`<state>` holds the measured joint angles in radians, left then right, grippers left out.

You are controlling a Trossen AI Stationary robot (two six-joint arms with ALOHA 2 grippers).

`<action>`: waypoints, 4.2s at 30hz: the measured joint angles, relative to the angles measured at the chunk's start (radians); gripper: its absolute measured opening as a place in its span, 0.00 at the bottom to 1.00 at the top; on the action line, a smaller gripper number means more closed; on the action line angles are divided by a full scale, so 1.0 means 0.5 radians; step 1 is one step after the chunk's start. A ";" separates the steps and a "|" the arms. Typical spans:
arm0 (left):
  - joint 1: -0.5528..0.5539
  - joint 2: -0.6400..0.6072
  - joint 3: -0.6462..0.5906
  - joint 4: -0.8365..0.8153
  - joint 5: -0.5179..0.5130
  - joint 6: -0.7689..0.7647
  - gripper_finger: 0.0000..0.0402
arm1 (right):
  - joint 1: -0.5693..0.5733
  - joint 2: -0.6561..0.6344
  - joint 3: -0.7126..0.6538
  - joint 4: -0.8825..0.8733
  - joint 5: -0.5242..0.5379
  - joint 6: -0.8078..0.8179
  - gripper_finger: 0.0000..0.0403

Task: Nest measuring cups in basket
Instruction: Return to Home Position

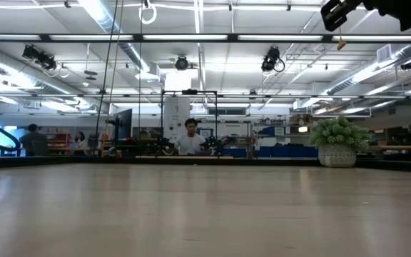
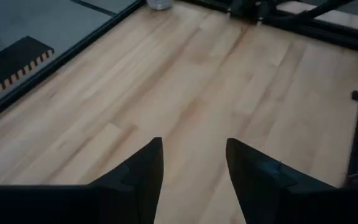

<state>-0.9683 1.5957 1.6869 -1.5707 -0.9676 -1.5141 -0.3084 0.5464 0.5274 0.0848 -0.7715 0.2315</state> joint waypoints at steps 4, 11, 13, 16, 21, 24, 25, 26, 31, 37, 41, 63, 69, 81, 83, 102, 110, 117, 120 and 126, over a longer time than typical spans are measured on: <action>0.019 -0.243 -0.210 -0.001 -0.015 0.017 0.45 | -0.038 -0.072 0.000 -0.059 -0.001 -0.013 0.04; 0.037 -0.656 -0.535 0.031 -0.152 0.020 0.41 | -0.088 -0.163 0.000 -0.072 -0.002 -0.029 0.04; 0.037 -0.752 -0.622 0.089 -0.151 0.022 0.40 | -0.095 -0.169 0.000 -0.073 -0.004 -0.029 0.04; 0.019 -0.891 -0.732 0.159 -0.135 0.065 0.38 | -0.095 -0.169 0.000 -0.079 -0.048 -0.029 0.04; -0.002 -1.117 -0.866 0.276 -0.165 0.200 0.32 | -0.099 -0.173 0.000 -0.120 -0.083 -0.047 0.04; -0.001 -1.232 -0.888 0.274 -0.283 0.300 0.28 | -0.132 -0.195 0.000 -0.195 -0.083 -0.090 0.04; -0.001 -1.264 -0.889 0.273 -0.322 0.332 0.28 | -0.145 -0.202 0.000 -0.210 -0.083 -0.087 0.04; -0.001 -1.298 -0.889 0.274 -0.352 0.353 0.27 | -0.157 -0.208 0.000 -0.211 -0.083 -0.071 0.04; -0.001 -1.438 -0.889 0.284 -0.351 0.546 0.26 | -0.209 -0.258 0.000 -0.215 -0.084 -0.066 0.04; -0.001 -1.518 -0.888 0.301 -0.495 0.819 0.26 | -0.297 -0.388 0.000 -0.313 -0.084 -0.193 0.04; -0.001 -1.573 -0.888 0.289 -0.637 0.935 0.26 | -0.361 -0.491 0.000 -0.392 -0.085 -0.174 0.04; -0.144 -1.942 -1.174 0.230 -0.566 1.105 0.26 | -0.389 -0.740 -0.386 0.098 0.043 -0.034 0.04; -0.346 -1.991 -1.271 0.550 -0.522 1.273 0.26 | -0.389 -0.741 -0.465 0.283 0.088 0.026 0.04; -0.426 -1.990 -1.263 0.965 -0.323 1.909 0.26 | -0.389 -0.741 -0.465 0.334 0.105 0.008 0.04; -0.426 -2.010 -1.250 0.969 -0.357 1.888 0.26 | -0.389 -0.741 -0.465 0.340 0.105 0.007 0.04; -0.427 -2.946 -1.592 1.567 0.544 2.375 0.26 | -0.389 -0.741 -0.465 0.338 0.089 0.003 0.04; -0.428 -3.166 -2.089 2.078 0.663 2.581 0.26 | -0.389 -0.740 -0.465 0.332 0.089 0.013 0.04; -0.428 -3.182 -2.426 2.665 1.005 2.845 0.26 | -0.378 -0.738 -0.465 0.294 0.038 0.023 0.04; -0.426 -3.180 -2.578 2.815 0.977 2.910 0.26 | -0.377 -0.738 -0.465 0.292 0.036 0.024 0.04; -0.422 -3.180 -2.842 3.161 0.841 2.944 0.26 | -0.377 -0.738 -0.465 0.291 0.036 0.026 0.04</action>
<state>-1.1793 0.0056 0.2657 0.0100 -0.5472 -0.0422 -0.4969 0.1772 0.2951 0.2303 -0.7536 0.2443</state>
